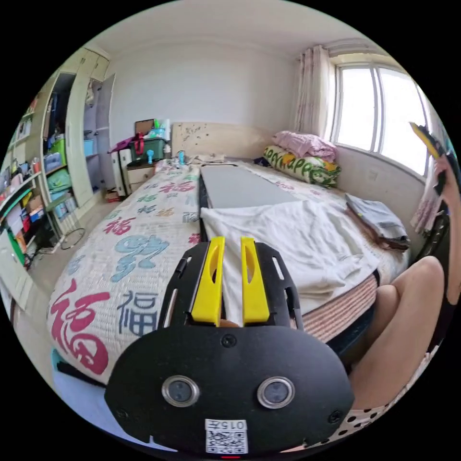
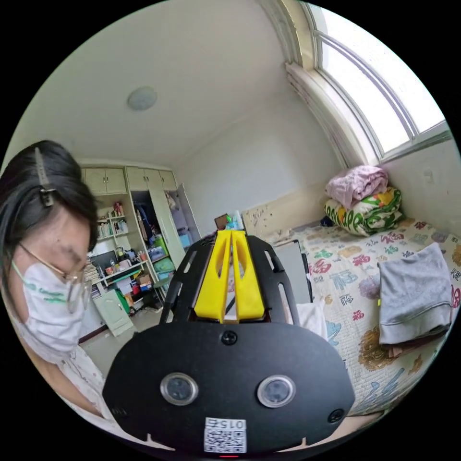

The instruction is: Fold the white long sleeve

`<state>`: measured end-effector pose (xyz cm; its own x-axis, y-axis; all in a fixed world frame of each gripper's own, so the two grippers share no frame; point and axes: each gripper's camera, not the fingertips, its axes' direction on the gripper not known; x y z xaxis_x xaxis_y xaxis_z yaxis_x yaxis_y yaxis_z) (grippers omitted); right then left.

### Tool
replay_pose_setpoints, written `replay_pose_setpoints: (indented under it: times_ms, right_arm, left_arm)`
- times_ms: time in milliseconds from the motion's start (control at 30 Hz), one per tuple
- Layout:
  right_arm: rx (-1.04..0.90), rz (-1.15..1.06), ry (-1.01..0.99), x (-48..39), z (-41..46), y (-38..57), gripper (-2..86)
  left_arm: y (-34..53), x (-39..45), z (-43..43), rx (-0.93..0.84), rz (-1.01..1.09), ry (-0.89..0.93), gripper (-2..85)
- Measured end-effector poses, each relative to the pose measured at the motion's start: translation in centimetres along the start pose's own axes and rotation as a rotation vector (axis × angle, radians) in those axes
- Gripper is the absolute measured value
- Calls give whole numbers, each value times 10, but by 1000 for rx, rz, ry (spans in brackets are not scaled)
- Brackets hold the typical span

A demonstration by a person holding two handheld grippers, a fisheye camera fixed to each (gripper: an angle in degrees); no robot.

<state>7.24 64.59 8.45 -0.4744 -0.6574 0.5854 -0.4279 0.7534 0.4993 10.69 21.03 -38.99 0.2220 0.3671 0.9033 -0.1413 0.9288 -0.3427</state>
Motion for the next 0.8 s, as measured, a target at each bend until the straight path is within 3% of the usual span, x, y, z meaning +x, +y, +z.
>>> replay_pose_setpoints:
  times_ms: [233,533,800]
  right_arm:
    - [226,135,-85,-50,-125,-43,-6]
    - [361,80,-264,-94,-224,-130,-6]
    - [454,110,-360,-78,-270,-193,-6]
  left_arm:
    - [0,-15,8,-27,-161,-47,96]
    - [-38,-11,47,-140,-169,-75,86]
    - [-66,-14,51,-166,-163,-97,84]
